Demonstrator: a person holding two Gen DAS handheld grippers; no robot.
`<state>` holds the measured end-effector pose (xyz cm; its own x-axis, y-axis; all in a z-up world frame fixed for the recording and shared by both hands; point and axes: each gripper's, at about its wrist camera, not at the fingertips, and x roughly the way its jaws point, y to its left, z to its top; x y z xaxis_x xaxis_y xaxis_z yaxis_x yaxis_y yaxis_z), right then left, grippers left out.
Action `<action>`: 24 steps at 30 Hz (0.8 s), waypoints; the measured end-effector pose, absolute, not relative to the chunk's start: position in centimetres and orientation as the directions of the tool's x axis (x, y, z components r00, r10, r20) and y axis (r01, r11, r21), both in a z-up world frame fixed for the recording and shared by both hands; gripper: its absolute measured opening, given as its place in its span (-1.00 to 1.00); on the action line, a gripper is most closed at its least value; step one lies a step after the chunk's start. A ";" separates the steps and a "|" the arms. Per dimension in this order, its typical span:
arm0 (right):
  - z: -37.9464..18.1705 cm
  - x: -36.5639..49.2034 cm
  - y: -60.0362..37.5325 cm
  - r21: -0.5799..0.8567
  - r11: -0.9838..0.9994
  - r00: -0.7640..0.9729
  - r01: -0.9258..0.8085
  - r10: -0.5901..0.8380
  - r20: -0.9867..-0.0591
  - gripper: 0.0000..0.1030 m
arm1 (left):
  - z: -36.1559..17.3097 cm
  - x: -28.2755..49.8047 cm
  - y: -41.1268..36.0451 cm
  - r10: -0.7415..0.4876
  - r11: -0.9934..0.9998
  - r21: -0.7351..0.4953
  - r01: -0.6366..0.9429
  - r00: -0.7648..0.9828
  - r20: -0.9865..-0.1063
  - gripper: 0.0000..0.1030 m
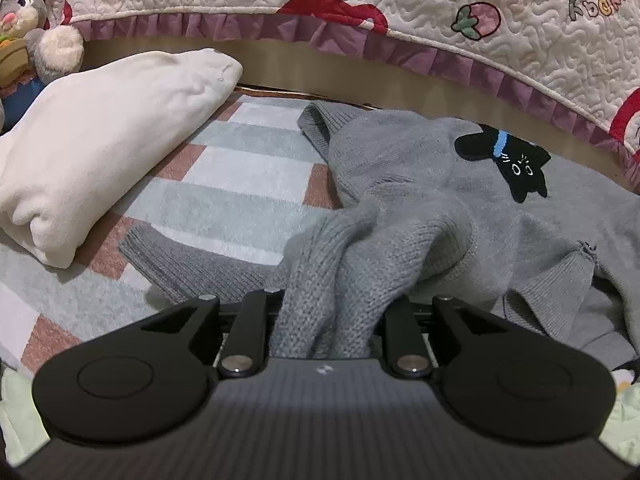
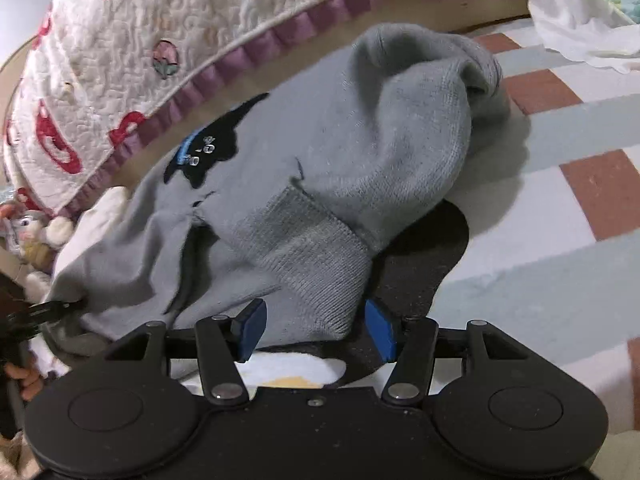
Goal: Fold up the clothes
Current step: 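Lift and shake out the grey sweater with both grippers, spreading it flat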
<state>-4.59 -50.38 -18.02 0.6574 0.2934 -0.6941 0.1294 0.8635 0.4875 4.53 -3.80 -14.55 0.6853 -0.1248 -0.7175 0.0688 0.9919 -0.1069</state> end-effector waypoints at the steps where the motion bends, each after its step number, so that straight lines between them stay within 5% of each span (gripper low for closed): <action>1: -18.1 -4.5 -50.0 0.465 0.876 0.655 0.132 0.275 -0.704 0.18 | -14.6 4.5 -3.9 -0.122 0.992 -0.102 0.070 0.685 -0.718 -0.63; 6: -18.9 -3.9 -48.3 0.369 0.925 0.634 0.095 0.229 -0.739 0.20 | -14.7 4.6 -4.0 -0.113 0.993 -0.103 0.055 0.682 -0.723 -0.49; 13: -19.3 -2.2 -46.2 0.244 0.969 0.679 0.026 0.162 -0.716 0.41 | -15.8 5.0 -4.7 -0.078 0.997 -0.049 0.062 0.660 -0.747 0.09; 15: -19.3 -1.8 -45.7 0.205 0.979 0.697 0.019 0.134 -0.705 -0.23 | -16.4 5.3 -5.0 -0.073 0.997 -0.032 0.074 0.651 -0.756 0.14; 16: -19.1 -1.7 -45.9 0.199 0.980 0.705 0.025 0.124 -0.698 -0.52 | -16.6 5.4 -5.1 -0.066 0.997 -0.019 0.079 0.651 -0.756 0.07; 17: -18.9 -1.6 -46.0 0.193 0.981 0.713 0.031 0.113 -0.692 -0.68 | -16.6 5.5 -5.3 -0.061 0.996 0.001 0.094 0.656 -0.753 -0.48; 18: -18.4 -1.6 -46.3 0.198 0.979 0.729 0.039 0.108 -0.676 -0.69 | -16.4 5.7 -5.5 -0.060 0.993 0.020 0.114 0.659 -0.750 -0.71; 24: -8.9 -4.5 -48.1 0.232 0.972 0.809 -0.045 0.172 -0.563 -0.75 | -9.4 5.7 -4.0 -0.195 0.969 -0.038 0.244 0.663 -0.722 -0.74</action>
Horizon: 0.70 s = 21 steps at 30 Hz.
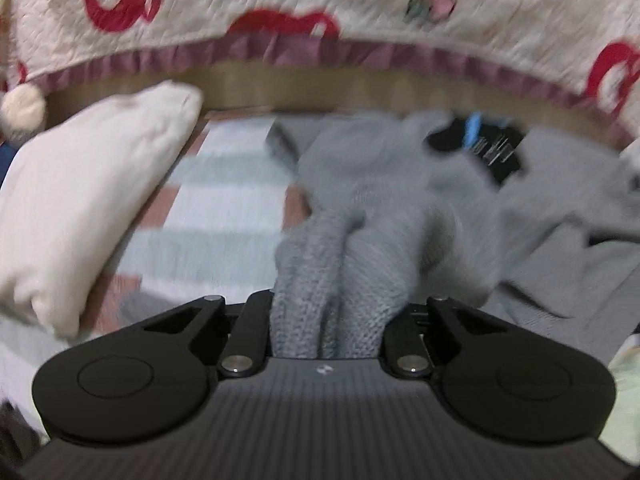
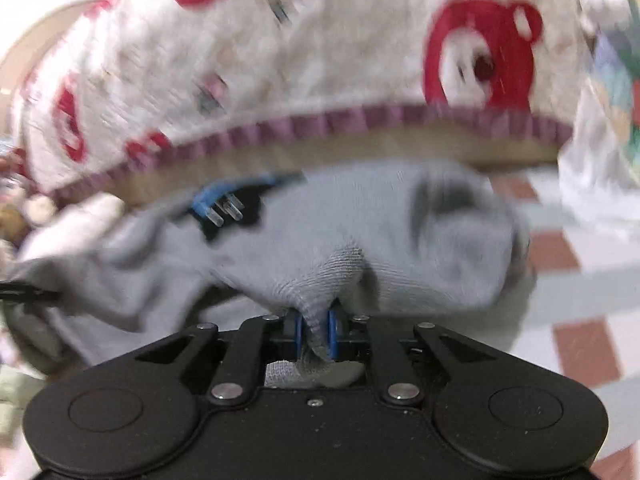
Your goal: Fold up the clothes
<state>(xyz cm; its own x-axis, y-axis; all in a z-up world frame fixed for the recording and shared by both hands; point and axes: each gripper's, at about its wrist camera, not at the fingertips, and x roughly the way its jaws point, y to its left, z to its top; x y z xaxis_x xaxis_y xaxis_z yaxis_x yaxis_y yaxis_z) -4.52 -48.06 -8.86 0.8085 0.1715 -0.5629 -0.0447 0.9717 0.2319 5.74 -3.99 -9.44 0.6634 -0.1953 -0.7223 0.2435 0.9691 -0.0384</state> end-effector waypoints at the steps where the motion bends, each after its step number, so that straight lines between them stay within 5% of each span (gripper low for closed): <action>1: -7.1 -5.2 -48.1 0.215 0.974 0.812 -0.065 0.177 -0.557 -0.76 | -8.0 5.4 -3.5 -0.210 0.965 -0.041 0.260 0.662 -0.719 -0.74; 7: -1.1 -11.4 -48.8 0.270 0.956 0.786 -0.112 0.252 -0.565 -0.85 | -0.9 0.7 0.2 -0.283 0.935 -0.067 0.347 0.621 -0.731 -0.74; 14: -7.3 -17.7 -47.3 0.302 0.951 0.677 -0.065 0.264 -0.687 -0.85 | -7.5 -4.0 1.3 -0.234 0.925 -0.080 0.372 0.390 -0.890 -0.71; 21: -6.5 -18.2 -47.2 0.310 0.946 0.731 -0.092 0.275 -0.624 -0.86 | -6.2 -4.5 0.8 -0.258 0.911 -0.079 0.405 0.408 -0.876 -0.73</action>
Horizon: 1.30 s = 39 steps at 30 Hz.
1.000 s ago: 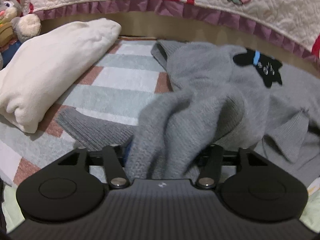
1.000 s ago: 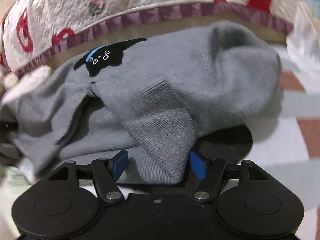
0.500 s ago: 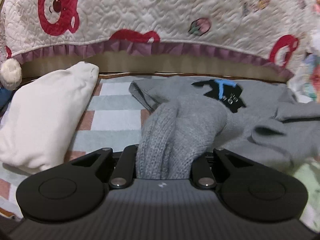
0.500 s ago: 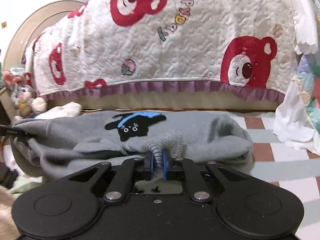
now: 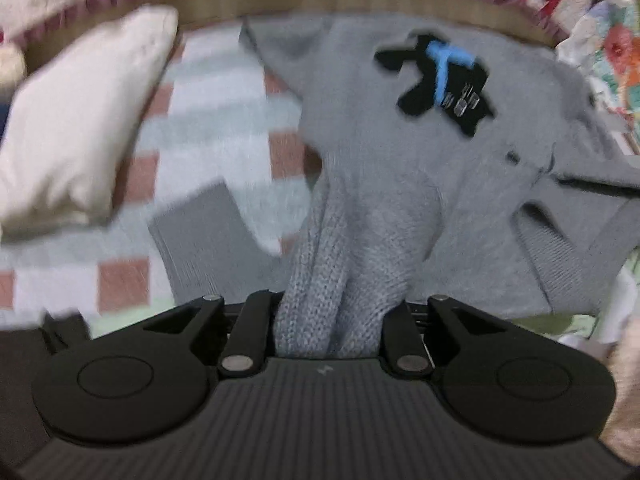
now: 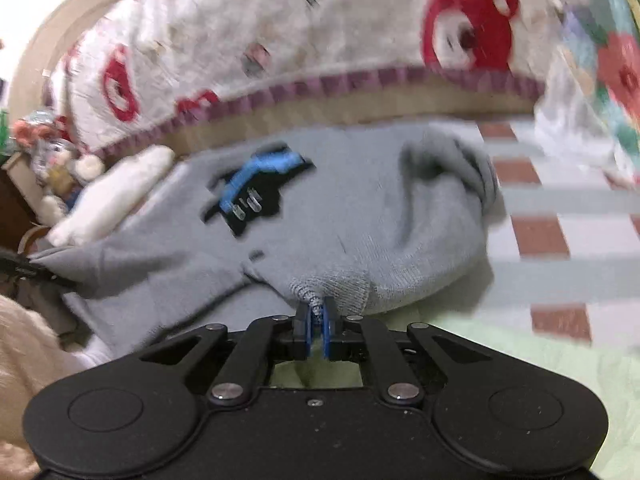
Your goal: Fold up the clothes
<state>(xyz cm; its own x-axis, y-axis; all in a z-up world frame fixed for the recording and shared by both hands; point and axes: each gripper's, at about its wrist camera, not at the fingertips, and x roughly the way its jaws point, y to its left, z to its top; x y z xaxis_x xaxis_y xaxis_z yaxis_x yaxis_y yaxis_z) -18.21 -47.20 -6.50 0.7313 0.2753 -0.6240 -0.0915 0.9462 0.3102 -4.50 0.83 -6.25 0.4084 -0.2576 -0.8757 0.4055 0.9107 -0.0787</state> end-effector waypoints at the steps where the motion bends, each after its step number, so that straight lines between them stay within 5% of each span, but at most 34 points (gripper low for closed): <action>1: -5.4 -18.9 -47.2 0.312 0.945 0.744 -0.101 0.280 -0.606 -0.86 | -5.1 -4.8 1.2 -0.277 0.907 -0.095 0.411 0.412 -0.868 -0.73; 5: -2.5 -21.6 -47.0 0.304 0.944 0.763 -0.131 0.292 -0.576 -0.87 | -3.4 -6.0 2.2 -0.297 0.898 -0.118 0.423 0.387 -0.873 -0.73; 15: -12.0 -22.1 -45.9 0.249 0.968 0.568 -0.014 0.213 -0.795 -0.77 | -9.1 -6.7 0.4 -0.147 0.855 0.018 0.518 0.275 -0.950 -0.39; 22: -7.3 -22.3 -46.1 0.252 0.957 0.677 -0.145 0.282 -0.680 -0.40 | -2.8 -7.7 2.0 -0.269 0.837 -0.034 0.545 0.356 -0.895 -0.17; 27: -8.4 -18.6 -42.3 0.312 0.896 0.592 -0.317 0.444 -0.672 -0.34 | -1.3 -8.7 2.6 -0.360 0.830 -0.067 0.554 0.440 -0.823 -0.02; 39: -13.5 -11.3 -35.6 0.409 0.827 0.432 -0.384 0.553 -0.712 -0.33 | -5.9 -5.3 -15.4 -0.559 0.433 0.008 0.901 0.276 -0.782 -0.01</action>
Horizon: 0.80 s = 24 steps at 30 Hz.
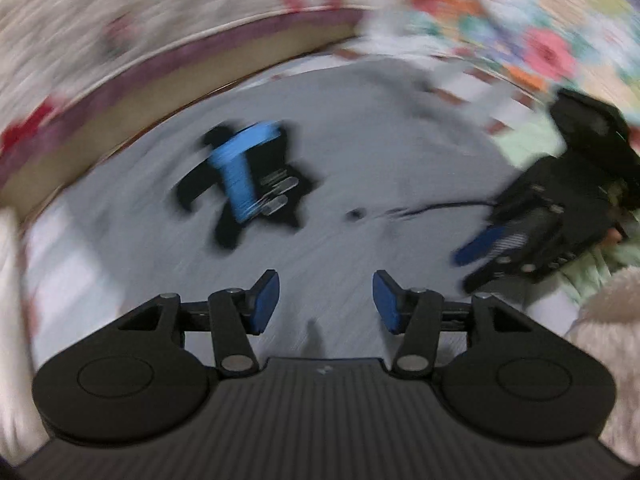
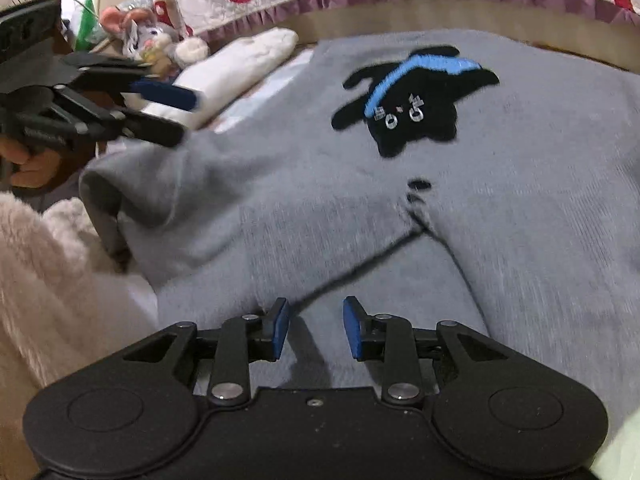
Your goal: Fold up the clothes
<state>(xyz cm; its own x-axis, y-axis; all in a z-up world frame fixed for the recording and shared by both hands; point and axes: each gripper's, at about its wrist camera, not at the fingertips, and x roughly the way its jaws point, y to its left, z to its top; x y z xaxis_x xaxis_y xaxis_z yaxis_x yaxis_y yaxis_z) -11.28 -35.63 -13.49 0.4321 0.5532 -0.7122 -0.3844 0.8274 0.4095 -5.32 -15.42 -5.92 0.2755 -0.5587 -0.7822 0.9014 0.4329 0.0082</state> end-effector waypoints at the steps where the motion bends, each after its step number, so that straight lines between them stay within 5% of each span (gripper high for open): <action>1: -13.4 -11.1 -35.7 0.407 0.831 0.451 -0.379 0.550 -0.703 -0.33 | -6.3 -5.4 -16.2 -0.592 0.383 -0.003 0.924 0.243 -0.769 0.02; 5: -13.2 -10.1 -36.5 0.440 0.831 0.522 -0.340 0.556 -0.647 -0.33 | -8.9 -4.9 -18.2 -0.609 0.316 -0.101 0.943 0.120 -0.784 0.03; 13: -13.4 -8.8 -39.6 0.465 0.837 0.523 -0.289 0.545 -0.656 -0.30 | -11.3 -7.4 -20.0 -0.512 0.108 -0.013 0.994 0.045 -0.858 0.13; 18: -12.1 -11.6 -38.9 0.269 0.824 0.481 -0.498 0.521 -0.706 -0.29 | -13.4 -6.7 -21.8 -0.401 0.099 0.072 0.992 0.106 -0.910 0.06; 24: -12.3 -12.6 -36.8 0.052 0.801 0.517 -0.597 0.434 -0.738 -0.12 | -12.5 -4.5 -22.3 -0.493 0.254 -0.008 0.967 0.122 -0.861 0.01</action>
<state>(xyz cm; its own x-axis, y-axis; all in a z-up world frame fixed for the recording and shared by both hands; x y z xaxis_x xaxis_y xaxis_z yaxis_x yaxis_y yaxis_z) -12.65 -36.80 -12.31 0.5169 0.4337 -0.7380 -0.5968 0.8007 0.0525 -4.46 -22.34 -12.45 0.1222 -0.4931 -0.8613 0.9673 0.2536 -0.0079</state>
